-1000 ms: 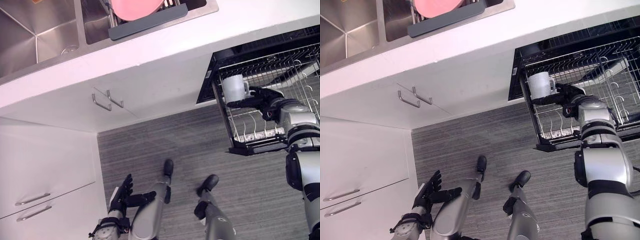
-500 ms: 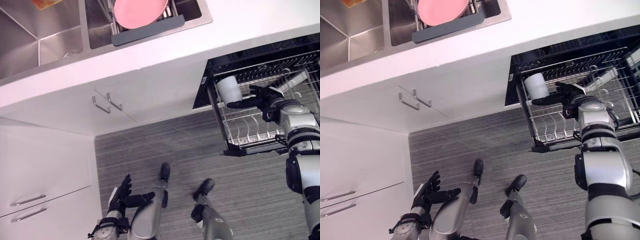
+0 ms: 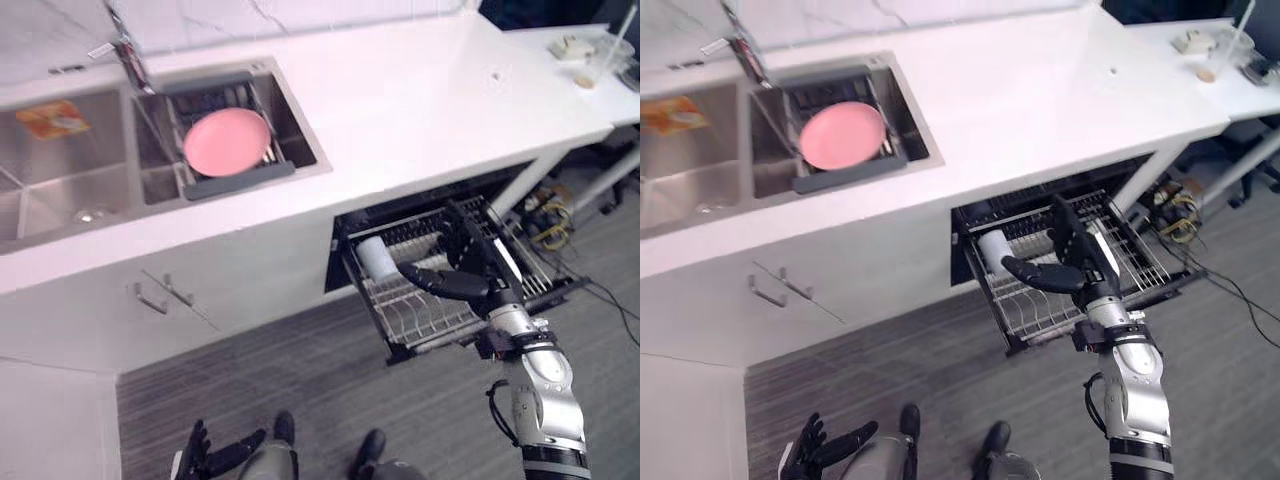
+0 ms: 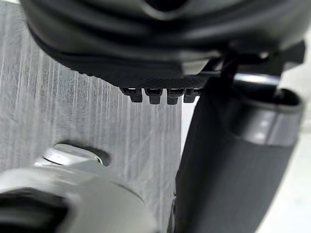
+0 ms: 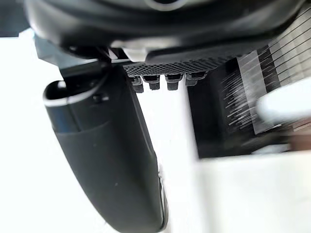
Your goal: Walk over to the sink, pick up the cup, carry it to the dishwasher, place the cup inside the dishwasher, then close the dishwasher door
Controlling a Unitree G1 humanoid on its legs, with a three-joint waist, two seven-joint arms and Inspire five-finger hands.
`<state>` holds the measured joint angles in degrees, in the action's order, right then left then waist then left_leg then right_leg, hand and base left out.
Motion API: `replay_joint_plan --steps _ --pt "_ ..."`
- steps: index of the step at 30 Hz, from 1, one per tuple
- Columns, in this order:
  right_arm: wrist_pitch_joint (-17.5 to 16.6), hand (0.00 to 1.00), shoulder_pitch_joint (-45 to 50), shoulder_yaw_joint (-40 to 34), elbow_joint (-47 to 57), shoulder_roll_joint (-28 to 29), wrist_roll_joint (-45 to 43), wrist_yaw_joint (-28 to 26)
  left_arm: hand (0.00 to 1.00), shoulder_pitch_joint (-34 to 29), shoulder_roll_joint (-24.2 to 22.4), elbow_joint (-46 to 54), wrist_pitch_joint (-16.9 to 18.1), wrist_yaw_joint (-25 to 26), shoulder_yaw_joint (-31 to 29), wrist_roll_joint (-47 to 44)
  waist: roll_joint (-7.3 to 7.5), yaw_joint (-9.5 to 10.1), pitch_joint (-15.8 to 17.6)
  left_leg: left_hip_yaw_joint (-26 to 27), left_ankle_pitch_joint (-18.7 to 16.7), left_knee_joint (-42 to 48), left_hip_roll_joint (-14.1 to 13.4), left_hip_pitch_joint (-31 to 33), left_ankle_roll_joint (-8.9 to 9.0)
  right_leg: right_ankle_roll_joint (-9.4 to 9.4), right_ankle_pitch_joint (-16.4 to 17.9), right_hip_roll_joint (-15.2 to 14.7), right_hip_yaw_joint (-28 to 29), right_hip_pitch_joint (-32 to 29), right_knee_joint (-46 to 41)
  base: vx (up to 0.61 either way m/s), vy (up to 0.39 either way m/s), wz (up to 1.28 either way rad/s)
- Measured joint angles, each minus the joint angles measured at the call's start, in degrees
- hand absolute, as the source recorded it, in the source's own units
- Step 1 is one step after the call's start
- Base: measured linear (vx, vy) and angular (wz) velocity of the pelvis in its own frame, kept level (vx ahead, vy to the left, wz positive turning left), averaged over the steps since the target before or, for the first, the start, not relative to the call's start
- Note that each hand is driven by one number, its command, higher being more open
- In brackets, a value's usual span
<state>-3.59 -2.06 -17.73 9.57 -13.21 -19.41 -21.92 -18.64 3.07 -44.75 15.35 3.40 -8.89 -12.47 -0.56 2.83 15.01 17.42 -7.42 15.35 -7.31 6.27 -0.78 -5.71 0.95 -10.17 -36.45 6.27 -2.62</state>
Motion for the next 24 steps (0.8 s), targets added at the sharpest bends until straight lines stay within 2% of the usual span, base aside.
replay_joint_plan --steps 1,2,5,7,8,9,10,11,12,14,15,16,18,21,24 --pt "-1.0 1.0 0.4 -0.9 0.8 0.0 -0.8 -0.1 1.0 -0.3 -0.4 -0.2 0.1 -0.1 -0.5 0.5 -0.07 -0.17 -0.7 0.7 0.1 -0.1 0.0 -0.1 0.22 -0.55 0.5 -0.7 -1.1 0.4 -0.6 0.14 0.1 1.13" --pt "-2.2 1.0 0.4 -1.7 1.6 0.0 -2.1 -0.2 1.0 -1.1 -1.1 -0.5 0.4 -0.1 -1.3 1.7 -0.04 0.16 -1.8 0.0 0.9 -1.6 1.6 -1.1 0.5 -1.49 1.1 -2.2 -2.3 0.9 -1.7 0.14 0.15 0.69" --pt "-5.1 1.0 1.1 -1.7 2.6 1.1 -4.8 -1.9 1.0 -2.3 -1.5 -1.6 0.2 0.6 -2.3 4.2 0.32 0.33 -3.5 -0.9 2.8 -8.1 5.5 -5.3 -0.84 -2.84 2.3 -6.5 -2.6 0.7 -7.7 0.13 0.172 0.31" --pt "-5.7 1.0 2.0 -1.7 2.7 2.9 -6.5 -2.4 1.0 -2.2 -1.3 -2.7 -0.3 1.6 -1.8 5.8 -0.01 -0.84 -3.8 -1.6 3.4 -11.4 6.4 -8.3 -1.31 -1.89 2.7 -9.8 -0.1 -2.0 -17.5 0.1 0.188 0.17" --pt "-5.9 1.0 3.2 -1.7 2.9 3.8 -7.2 -2.3 1.0 -1.9 -0.6 -3.3 -1.0 1.7 -1.2 6.7 0.41 -1.82 -4.3 -2.9 3.4 -12.5 6.8 -9.2 -1.86 1.56 3.0 -11.8 5.5 -6.8 -27.2 0.07 0.136 0.31" --pt "-5.9 1.0 4.0 -1.7 3.0 4.2 -7.5 -1.9 1.0 -1.7 0.3 -3.5 -1.5 1.8 -0.5 7.0 0.69 -2.56 -4.6 -4.0 3.2 -12.7 6.9 -9.3 -2.37 2.13 4.1 -11.3 10.0 -8.8 -30.2 0.13 0.097 0.87" --pt "-6.1 1.0 6.7 -2.0 4.3 5.1 -7.5 -0.8 1.0 -0.3 2.0 -5.0 -2.2 1.8 1.5 8.0 1.09 -4.51 -5.0 -7.1 3.9 -13.1 6.6 -10.0 -1.91 0.58 7.0 -7.4 17.7 -10.5 -30.2 0.12 0.004 0.92" --pt "-6.1 1.0 7.6 -2.0 4.9 5.3 -7.6 -0.3 1.0 0.1 2.3 -5.4 -2.4 1.7 1.8 8.0 1.35 -4.91 -5.2 -7.7 4.1 -13.2 6.5 -10.3 -1.89 0.54 7.6 -6.1 19.4 -10.6 -28.6 0.19 -0.037 0.97" --pt "-6.2 1.0 8.9 -1.7 6.6 5.8 -7.7 0.2 1.0 0.5 2.9 -5.9 -2.8 1.7 1.9 8.0 2.13 -5.27 -5.8 -8.8 4.0 -13.7 6.5 -10.9 -1.77 1.02 8.0 -3.7 21.7 -11.2 -23.3 0.15 -0.054 0.46" --pt "-6.8 1.0 9.4 -1.2 8.2 5.8 -8.1 0.7 1.0 0.9 3.2 -6.4 -3.1 1.7 1.7 8.0 2.78 -5.18 -6.3 -9.5 3.8 -13.6 6.6 -10.9 -1.42 1.22 7.6 -1.8 22.4 -12.3 -18.2 0.15 -0.111 0.33" --pt "-7.2 1.0 9.4 0.2 9.8 5.9 -8.6 1.1 1.0 1.1 3.5 -6.9 -3.1 1.7 1.2 8.0 3.68 -5.16 -6.8 -9.8 2.9 -12.6 7.2 -10.8 -0.25 1.92 2.0 -0.7 22.7 -12.0 -11.8 0.12 -0.125 0.24" --pt "-7.4 1.0 9.4 0.5 10.1 5.8 -8.6 1.2 1.0 1.2 3.3 -7.4 -3.2 1.7 1.1 8.1 3.51 -5.01 -7.0 -9.9 2.3 -12.4 6.9 -10.9 0.27 1.11 2.6 -0.6 22.3 -11.0 -10.9 0.11 -0.144 0.16" --pt "-7.6 1.0 9.7 1.1 11.3 5.7 -8.7 2.0 1.0 1.2 1.9 -7.5 -3.4 1.7 -0.9 8.2 1.82 -4.16 -8.2 -8.7 1.0 -11.7 4.4 -11.3 1.41 1.59 1.3 1.9 21.2 -7.9 -6.0 0.12 -0.141 0.01" --pt "-7.6 1.0 10.8 1.1 14.0 5.7 -10.3 3.3 1.0 0.5 0.5 -7.5 -3.9 1.8 -2.7 8.4 1.36 -3.75 -10.5 -5.5 0.4 -11.8 2.2 -11.9 2.65 1.9 1.0 3.6 20.3 -6.0 -3.2 0.13 -0.098 0.06" --pt "-7.6 1.0 11.8 1.3 17.3 6.3 -10.4 3.5 1.0 0.0 0.2 -7.2 -3.9 2.3 -3.6 10.4 1.44 -3.75 -11.6 -5.3 0.3 -11.9 2.3 -11.9 2.77 1.58 0.7 3.7 20.2 -5.4 -1.9 0.11 -0.009 0.02"
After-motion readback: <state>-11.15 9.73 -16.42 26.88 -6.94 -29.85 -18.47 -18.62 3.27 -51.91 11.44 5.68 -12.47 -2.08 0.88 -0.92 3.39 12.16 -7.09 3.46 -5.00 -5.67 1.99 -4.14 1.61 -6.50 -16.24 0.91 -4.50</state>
